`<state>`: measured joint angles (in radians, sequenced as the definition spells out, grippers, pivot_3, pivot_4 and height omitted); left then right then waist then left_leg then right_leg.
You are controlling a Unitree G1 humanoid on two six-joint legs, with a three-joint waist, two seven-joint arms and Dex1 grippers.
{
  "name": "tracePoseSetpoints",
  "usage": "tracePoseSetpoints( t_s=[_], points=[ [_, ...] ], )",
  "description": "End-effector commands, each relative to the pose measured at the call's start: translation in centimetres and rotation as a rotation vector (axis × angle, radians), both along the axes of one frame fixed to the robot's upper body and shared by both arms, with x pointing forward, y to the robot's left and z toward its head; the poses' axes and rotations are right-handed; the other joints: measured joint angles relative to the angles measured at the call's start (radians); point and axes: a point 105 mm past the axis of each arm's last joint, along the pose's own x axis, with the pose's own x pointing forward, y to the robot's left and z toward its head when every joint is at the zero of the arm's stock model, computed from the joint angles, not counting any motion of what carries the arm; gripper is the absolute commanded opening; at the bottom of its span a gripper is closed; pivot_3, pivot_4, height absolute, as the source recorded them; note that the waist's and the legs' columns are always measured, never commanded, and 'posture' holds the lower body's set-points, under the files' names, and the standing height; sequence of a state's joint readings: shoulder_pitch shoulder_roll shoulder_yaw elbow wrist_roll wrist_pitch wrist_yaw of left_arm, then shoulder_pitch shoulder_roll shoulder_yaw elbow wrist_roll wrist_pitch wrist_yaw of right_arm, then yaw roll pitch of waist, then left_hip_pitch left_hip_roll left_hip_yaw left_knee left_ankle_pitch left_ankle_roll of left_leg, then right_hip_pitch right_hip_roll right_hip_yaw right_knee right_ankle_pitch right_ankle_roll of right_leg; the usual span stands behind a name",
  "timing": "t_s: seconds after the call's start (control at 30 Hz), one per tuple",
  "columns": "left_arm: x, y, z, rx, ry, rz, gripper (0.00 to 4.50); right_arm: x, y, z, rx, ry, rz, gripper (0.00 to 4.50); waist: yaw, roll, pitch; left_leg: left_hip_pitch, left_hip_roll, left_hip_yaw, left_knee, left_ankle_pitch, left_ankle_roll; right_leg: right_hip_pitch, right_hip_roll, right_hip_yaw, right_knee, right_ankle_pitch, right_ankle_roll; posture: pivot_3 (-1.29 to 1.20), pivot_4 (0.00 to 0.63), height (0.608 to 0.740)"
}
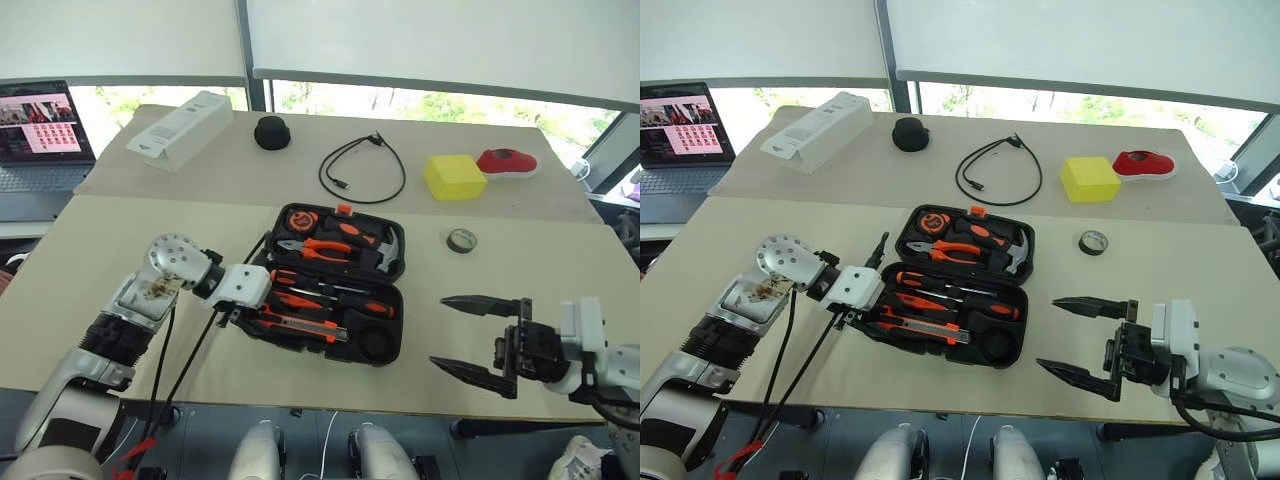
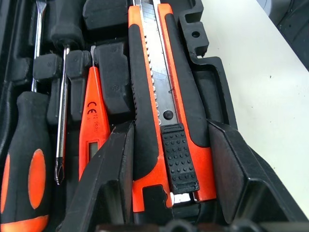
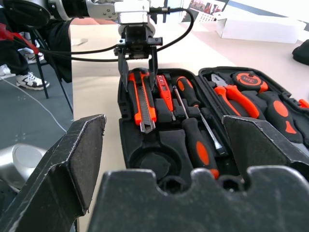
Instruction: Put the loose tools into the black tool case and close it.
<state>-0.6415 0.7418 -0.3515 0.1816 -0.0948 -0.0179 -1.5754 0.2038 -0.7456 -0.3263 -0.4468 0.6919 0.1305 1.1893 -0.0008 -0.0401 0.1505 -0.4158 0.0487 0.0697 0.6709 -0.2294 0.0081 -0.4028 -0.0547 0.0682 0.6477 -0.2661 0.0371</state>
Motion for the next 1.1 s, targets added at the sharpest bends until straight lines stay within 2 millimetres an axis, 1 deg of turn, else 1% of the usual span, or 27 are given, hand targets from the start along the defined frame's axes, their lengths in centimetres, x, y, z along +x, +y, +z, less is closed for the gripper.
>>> tracePoseSetpoints(
  t_s=[0.03, 0.1, 0.13, 0.17, 0.23, 0.33, 0.37, 0.43, 0.47, 0.53, 0.57, 0.6, 0.7, 0.77, 0.8, 0.87, 1.0, 1.1],
  points=[
    [-1.1, -0.4, -0.2, -0.017, 0.054, -0.023, 3.33, -0.1, 0.5, 0.8, 0.027, -0.032, 0.019, 4.50, -0.002, 0.000, 0.000, 0.000, 0.000, 0.000, 0.000, 0.000, 0.000, 0.000, 0.000, 0.000, 0.000, 0.000, 0.000, 0.00, 0.150, 0.740],
    [-1.0, -0.9, 0.9, -0.105, 0.037, -0.022, 4.03, 0.1, 0.7, 0.8, 0.029, -0.032, 0.019, 4.50, -0.006, 0.000, 0.000, 0.000, 0.000, 0.000, 0.000, 0.000, 0.000, 0.000, 0.000, 0.000, 0.000, 0.000, 0.000, 0.00, 0.150, 0.740],
    [-0.6, -0.7, 1.2, -0.111, 0.006, -0.009, 4.33, 0.2, 0.7, 0.8, 0.030, -0.033, 0.018, 4.50, -0.006, 0.000, 0.000, 0.000, 0.000, -0.001, 0.000, 0.000, 0.000, 0.000, 0.000, 0.000, 0.000, 0.000, 0.000, 0.00, 0.150, 0.740],
    [-0.4, -0.5, 1.3, -0.112, -0.010, 0.000, 4.33, 0.2, 0.7, 0.8, 0.031, -0.033, 0.018, 4.50, -0.007, 0.000, 0.000, 0.000, 0.000, -0.001, 0.000, 0.000, 0.000, 0.000, 0.000, 0.000, 0.000, 0.000, 0.000, 0.00, 0.150, 0.740],
    [-0.3, -0.1, 2.1, -0.160, 0.010, 0.018, 4.33, 0.4, 0.7, 0.7, 0.033, -0.034, 0.016, 4.50, -0.006, 0.000, 0.000, 0.000, 0.000, -0.002, 0.000, 0.000, 0.000, 0.000, 0.000, 0.000, 0.000, 0.000, 0.000, 0.00, 0.150, 0.740],
    [0.0, 0.2, 4.4, -0.301, 0.061, 0.068, 4.33, 0.9, 0.4, 0.7, 0.046, -0.040, -0.003, 4.50, -0.006, 0.000, 0.000, -0.001, 0.000, -0.002, 0.002, 0.000, 0.000, 0.000, 0.000, 0.000, 0.001, 0.000, 0.000, 0.00, 0.150, 0.740],
    [0.1, 0.3, 4.8, -0.329, 0.066, 0.075, 4.33, 1.0, 0.4, 0.6, 0.052, -0.042, -0.011, 4.50, -0.006, 0.000, 0.000, -0.001, 0.000, -0.002, 0.003, 0.000, 0.000, 0.000, 0.000, -0.001, 0.001, 0.000, 0.000, 0.00, 0.150, 0.740],
    [0.0, 0.5, 4.8, -0.355, 0.086, 0.087, 3.82, 1.2, 0.3, 0.5, 0.058, -0.044, -0.021, 4.50, -0.006, 0.000, 0.000, -0.001, 0.000, -0.003, 0.004, 0.000, 0.000, 0.000, 0.000, -0.001, 0.001, 0.000, 0.000, 0.00, 0.150, 0.740],
    [0.0, 0.6, 4.6, -0.351, 0.090, 0.089, 3.72, 1.2, 0.2, 0.5, 0.060, -0.046, -0.025, 4.50, -0.005, 0.000, 0.000, -0.001, 0.000, -0.003, 0.004, 0.000, 0.000, 0.000, 0.000, -0.001, 0.001, 0.000, 0.000, 0.00, 0.150, 0.740],
    [-0.3, 0.4, 3.6, -0.360, 0.092, 0.092, 2.97, 1.4, 0.2, 0.3, 0.067, -0.050, -0.039, 4.50, -0.003, 0.000, 0.000, -0.001, 0.000, -0.003, 0.004, 0.000, 0.000, 0.001, 0.000, -0.001, 0.002, 0.000, 0.000, 0.00, 0.150, 0.740],
    [-0.4, 0.3, 3.4, -0.366, 0.092, 0.096, 2.48, 1.4, 0.2, 0.3, 0.068, -0.052, -0.043, 4.50, -0.003, 0.000, 0.000, -0.001, 0.000, -0.003, 0.004, 0.000, 0.000, 0.001, 0.000, -0.001, 0.002, 0.000, 0.000, 0.00, 0.150, 0.740],
    [-0.5, 0.1, 3.3, -0.383, 0.091, 0.089, 2.34, 1.4, 0.2, 0.3, 0.071, -0.054, -0.048, 4.50, -0.003, 0.000, 0.000, -0.001, 0.000, -0.002, 0.004, 0.000, 0.000, 0.001, 0.000, -0.001, 0.001, 0.000, 0.001, 0.00, 0.150, 0.740],
    [-0.7, -0.8, 1.8, -0.396, 0.081, 0.088, 1.07, 1.5, 0.1, 0.2, 0.074, -0.058, -0.060, 4.50, 0.001, 0.000, 0.000, -0.001, 0.000, -0.002, 0.005, 0.000, 0.000, 0.001, 0.000, -0.001, 0.002, 0.000, 0.001, 0.00, 0.150, 0.740],
    [-0.6, -1.2, 0.9, -0.388, 0.065, 0.100, 0.49, 1.4, 0.2, 0.2, 0.074, -0.058, -0.062, 4.50, 0.003, 0.000, 0.000, -0.001, 0.000, -0.002, 0.006, 0.000, 0.000, 0.001, 0.000, -0.001, 0.002, 0.001, 0.001, 0.00, 0.150, 0.740],
    [-0.6, -1.3, 0.4, -0.379, 0.064, 0.109, 0.10, 1.4, 0.2, 0.2, 0.074, -0.059, -0.062, 4.50, 0.003, 0.000, 0.000, -0.001, 0.000, -0.002, 0.006, 0.000, 0.000, 0.001, 0.000, -0.001, 0.002, 0.001, 0.001, 0.00, 0.150, 0.740],
    [-0.6, -1.4, -0.3, -0.362, 0.067, 0.118, 0.03, 1.5, 0.2, 0.2, 0.075, -0.059, -0.063, 4.50, 0.004, 0.000, 0.000, -0.001, 0.000, -0.002, 0.006, 0.000, 0.000, 0.001, 0.000, -0.001, 0.002, 0.001, 0.001, 0.00, 0.150, 0.740],
    [0.0, -1.8, -2.5, -0.300, 0.055, 0.177, 0.03, 1.2, 0.3, 0.3, 0.078, -0.055, -0.069, 4.50, 0.006, 0.000, 0.000, -0.001, 0.000, -0.002, 0.006, 0.000, 0.000, 0.001, 0.000, -0.001, 0.002, 0.001, 0.001, 0.00, 0.150, 0.740],
    [-0.9, -2.3, -3.0, -0.291, 0.073, 0.120, 0.03, 1.2, 0.3, 0.3, 0.079, -0.054, -0.073, 4.50, 0.013, 0.001, -0.001, 0.000, 0.000, -0.002, 0.006, 0.000, 0.000, 0.004, 0.000, -0.001, 0.002, 0.001, 0.001, 0.00, 0.150, 0.740]
  ],
)
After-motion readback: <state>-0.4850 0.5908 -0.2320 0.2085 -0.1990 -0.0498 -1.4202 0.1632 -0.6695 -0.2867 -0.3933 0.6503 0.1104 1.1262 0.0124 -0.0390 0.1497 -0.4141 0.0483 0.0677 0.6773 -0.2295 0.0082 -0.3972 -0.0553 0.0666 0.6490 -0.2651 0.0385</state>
